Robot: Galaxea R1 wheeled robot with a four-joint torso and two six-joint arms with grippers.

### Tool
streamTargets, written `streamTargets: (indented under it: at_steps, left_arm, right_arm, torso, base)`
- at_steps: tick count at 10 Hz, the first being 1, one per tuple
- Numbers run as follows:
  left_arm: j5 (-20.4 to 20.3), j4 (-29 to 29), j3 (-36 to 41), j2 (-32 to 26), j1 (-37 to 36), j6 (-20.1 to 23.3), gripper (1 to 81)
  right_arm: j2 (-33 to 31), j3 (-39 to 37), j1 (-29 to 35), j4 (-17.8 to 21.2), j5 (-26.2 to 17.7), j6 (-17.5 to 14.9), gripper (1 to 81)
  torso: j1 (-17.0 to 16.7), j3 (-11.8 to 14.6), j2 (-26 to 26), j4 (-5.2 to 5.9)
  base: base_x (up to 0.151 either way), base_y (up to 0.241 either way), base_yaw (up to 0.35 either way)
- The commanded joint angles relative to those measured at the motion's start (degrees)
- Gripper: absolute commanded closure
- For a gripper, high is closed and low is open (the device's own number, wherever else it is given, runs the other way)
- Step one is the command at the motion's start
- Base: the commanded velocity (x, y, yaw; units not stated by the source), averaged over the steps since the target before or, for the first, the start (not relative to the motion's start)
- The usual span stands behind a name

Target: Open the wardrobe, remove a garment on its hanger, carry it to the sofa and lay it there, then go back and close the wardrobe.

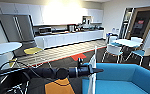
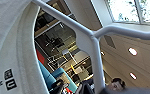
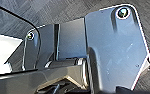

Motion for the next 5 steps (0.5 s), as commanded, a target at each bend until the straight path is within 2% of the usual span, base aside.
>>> streamTargets:
  at_steps: [1,5]
  left_arm:
    - [-0.96,2.69,1.93,0.14,-9.64,1.08,81.1]
    - [-0.87,2.69,1.93,-0.03,-9.64,1.08,81.1]
  right_arm:
    - [0.48,0.12,2.25,0.33,-2.89,-0.04,1.0]
    - [0.56,0.12,2.24,0.25,-2.89,-0.13,1.0]
  torso:
    - [0.0,0.0,0.0,0.0]
    - [0.0,0.0,0.0,0.02]
  base:
    - [0.0,0.0,-0.243]
    - [0.0,0.0,-0.244]
